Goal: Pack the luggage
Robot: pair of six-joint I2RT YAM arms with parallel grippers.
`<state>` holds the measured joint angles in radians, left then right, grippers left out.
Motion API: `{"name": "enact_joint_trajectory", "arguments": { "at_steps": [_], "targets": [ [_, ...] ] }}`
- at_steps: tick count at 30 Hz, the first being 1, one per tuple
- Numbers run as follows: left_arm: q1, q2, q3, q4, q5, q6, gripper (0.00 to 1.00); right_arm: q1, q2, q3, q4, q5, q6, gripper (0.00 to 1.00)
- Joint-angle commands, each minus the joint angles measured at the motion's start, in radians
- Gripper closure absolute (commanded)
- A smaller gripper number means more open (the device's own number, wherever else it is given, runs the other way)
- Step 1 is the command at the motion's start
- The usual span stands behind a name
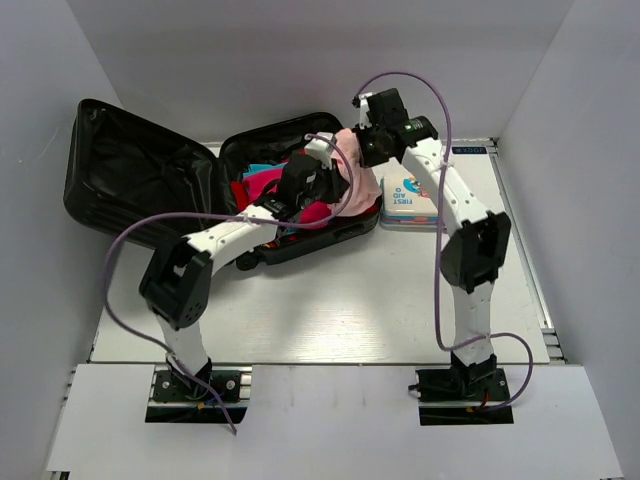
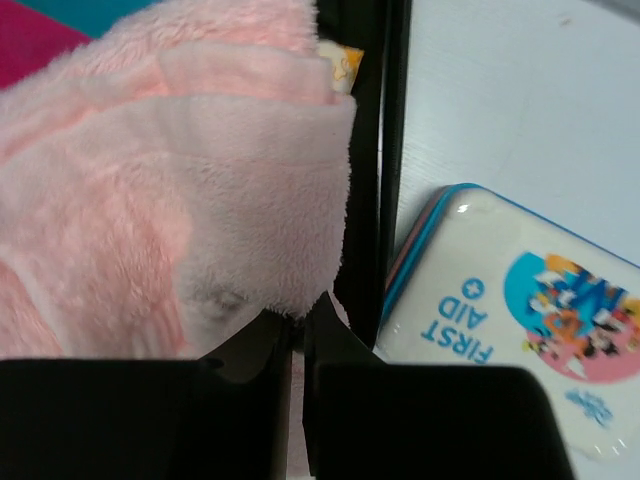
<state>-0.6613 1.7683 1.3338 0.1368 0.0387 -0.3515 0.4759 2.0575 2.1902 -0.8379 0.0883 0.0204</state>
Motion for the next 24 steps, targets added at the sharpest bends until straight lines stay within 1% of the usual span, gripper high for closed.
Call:
{"name": "enact_joint_trajectory", "arguments": {
  "at_steps": [1, 3, 4, 6, 9, 11, 12, 15, 17, 18, 19, 20, 21, 22, 23, 24],
  "targets": [
    [0.035, 0.074, 0.039, -0.022, 0.024, -0.044, 1.00, -0.086, 0.076, 0.053, 0.038, -0.227, -0.054, 1.00],
    [0.066, 0.101, 0.039, -0.013, 0.044, -0.082, 1.00, -0.105, 0.099, 0.036, 0.071, -0.284, -0.053, 1.00],
    [0.075, 0.112, 0.044, -0.011, 0.055, -0.111, 1.00, -0.123, 0.111, 0.022, 0.080, -0.361, -0.051, 1.00],
    [0.100, 0.143, 0.035, -0.003, 0.073, -0.142, 1.00, -0.140, 0.148, 0.017, 0.112, -0.441, -0.059, 1.00],
    [0.097, 0.163, 0.013, 0.020, 0.057, -0.130, 1.00, -0.149, 0.190, -0.003, 0.189, -0.505, -0.045, 1.00],
    [0.094, 0.174, 0.007, 0.008, 0.041, -0.132, 1.00, -0.155, 0.211, -0.003, 0.242, -0.519, -0.028, 1.00],
    [0.092, 0.177, -0.001, 0.006, 0.009, -0.141, 1.00, -0.155, 0.231, 0.005, 0.269, -0.516, -0.004, 1.00],
    [0.092, 0.178, -0.031, 0.017, -0.013, -0.142, 1.00, -0.154, 0.289, 0.032, 0.298, -0.496, 0.007, 1.00],
    [0.091, 0.181, -0.028, -0.008, -0.014, -0.135, 0.94, -0.154, 0.306, 0.057, 0.301, -0.481, 0.007, 1.00],
    [0.092, 0.169, -0.028, -0.022, -0.025, -0.135, 0.91, -0.155, 0.319, 0.063, 0.289, -0.469, 0.006, 0.91],
    [0.089, 0.163, -0.034, -0.029, -0.029, -0.132, 0.70, -0.154, 0.314, 0.065, 0.281, -0.454, -0.014, 0.84],
    [0.092, 0.154, -0.039, -0.031, -0.031, -0.127, 0.61, -0.152, 0.309, 0.071, 0.269, -0.438, -0.016, 0.73],
    [0.091, 0.134, -0.042, -0.034, -0.033, -0.127, 0.60, -0.155, 0.297, 0.075, 0.249, -0.432, -0.016, 0.65],
    [0.089, 0.111, -0.035, -0.042, -0.033, -0.126, 0.60, -0.155, 0.276, 0.080, 0.228, -0.430, -0.052, 0.56],
    [0.089, 0.099, -0.018, -0.086, -0.036, -0.132, 0.55, -0.158, 0.257, 0.086, 0.217, -0.435, -0.057, 0.50],
    [0.083, 0.076, -0.006, -0.095, -0.033, -0.124, 0.52, -0.155, 0.245, 0.101, 0.189, -0.430, -0.059, 0.45]
  ]
}}
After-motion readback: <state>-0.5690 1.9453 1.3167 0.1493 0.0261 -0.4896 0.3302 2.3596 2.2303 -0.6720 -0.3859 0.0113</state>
